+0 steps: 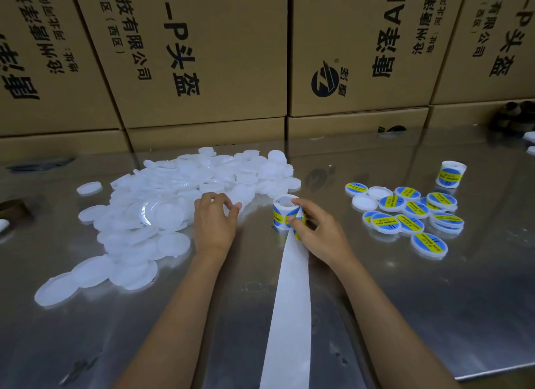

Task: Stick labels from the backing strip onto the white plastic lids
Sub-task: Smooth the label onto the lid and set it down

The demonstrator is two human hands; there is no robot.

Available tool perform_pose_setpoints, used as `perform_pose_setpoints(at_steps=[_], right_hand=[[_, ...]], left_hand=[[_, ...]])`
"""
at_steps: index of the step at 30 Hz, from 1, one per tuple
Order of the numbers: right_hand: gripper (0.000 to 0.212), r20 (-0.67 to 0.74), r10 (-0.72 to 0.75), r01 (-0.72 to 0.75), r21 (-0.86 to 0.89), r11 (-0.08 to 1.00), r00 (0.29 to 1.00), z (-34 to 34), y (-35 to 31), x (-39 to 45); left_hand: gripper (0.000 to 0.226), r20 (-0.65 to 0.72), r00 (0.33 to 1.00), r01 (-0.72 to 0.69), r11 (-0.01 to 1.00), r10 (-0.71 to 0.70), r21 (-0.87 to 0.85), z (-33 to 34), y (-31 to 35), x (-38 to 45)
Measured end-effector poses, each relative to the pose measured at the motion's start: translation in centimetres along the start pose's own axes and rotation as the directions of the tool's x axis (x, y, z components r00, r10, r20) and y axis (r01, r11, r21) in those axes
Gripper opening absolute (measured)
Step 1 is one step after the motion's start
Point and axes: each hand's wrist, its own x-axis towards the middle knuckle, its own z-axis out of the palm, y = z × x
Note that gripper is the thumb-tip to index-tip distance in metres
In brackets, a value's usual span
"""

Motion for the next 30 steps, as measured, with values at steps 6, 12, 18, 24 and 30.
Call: perform_pose_setpoints(at_steps=[6,12,18,24,30], right_hand=[[0.028,-0.002,-0.004,0.004,0.022,1.000,1.000,0.1,-0.1,-0.1],[0.047,0.046,0.041,-0.050,0.204,0.978,0.998,-0.7,-0.3,-0.3],[0.068,0.117,0.065,-0.093,0.252,0.963,0.991,-0.6,0.0,-0.5],[0.070,0.107,0.031,-0.050,0.181,0.982,0.994,-0.3,0.7,-0.8],[0.047,0.016,-0.004,0.003,0.087,0.996,1.000,-0.2,0.7,-0.9]], left_hand=[[0.018,-0.029,0.999,-0.018,0.999,0.019,0.029,-0.2,0.2,0.0],[0.043,0.034,0.996,0.083,0.985,-0.079,-0.154,-0.3,0.5,0.5],[0.013,0.091,0.984,0.176,0.922,-0.154,-0.344,-1.1,1.5,0.2],[0.028,0.391,0.918,0.354,0.591,-0.069,-0.725,-1.9,4.8,-1.3],[0.035,0.461,0.871,0.289,0.582,0.170,-0.760,-1.7,6.2,-2.5]])
